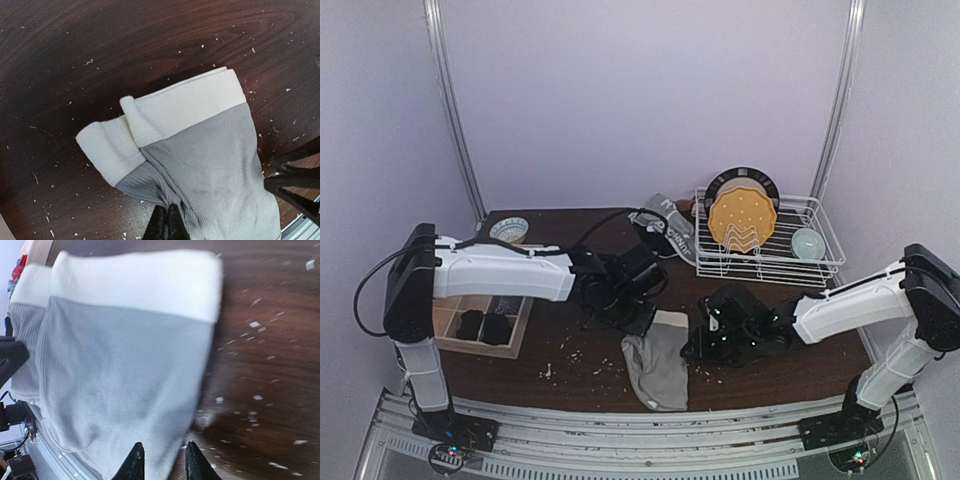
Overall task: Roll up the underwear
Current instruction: Adjust the underwear at the center of the board.
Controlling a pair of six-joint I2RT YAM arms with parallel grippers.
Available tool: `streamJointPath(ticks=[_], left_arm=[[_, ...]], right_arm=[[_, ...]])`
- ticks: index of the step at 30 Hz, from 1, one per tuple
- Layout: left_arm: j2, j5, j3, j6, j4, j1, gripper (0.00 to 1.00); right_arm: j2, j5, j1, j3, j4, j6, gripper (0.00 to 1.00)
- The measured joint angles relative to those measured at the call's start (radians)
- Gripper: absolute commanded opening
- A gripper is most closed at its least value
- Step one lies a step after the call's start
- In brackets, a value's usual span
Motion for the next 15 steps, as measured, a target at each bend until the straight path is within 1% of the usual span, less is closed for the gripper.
streamJointPath(ticks=[3,9,15], left_arm=[[0.037,-0.024,0.038,0.003,-0.039,-0.011,0.0],[0.064,-0.053,0.044,0.005,-0.092,-0.016,0.0],[0.064,-0.064,0.058,0.005,-0.111,-0.016,0.0]], right_arm=[[0.043,-0.038,0.015,-0.015,0.101,0.035,0.21],[0.101,-0.069,0.018,-0.037,0.28,0.11,0.15],[0.208,-0.075,0.018,-0.002,0.364,0.166,0.08]])
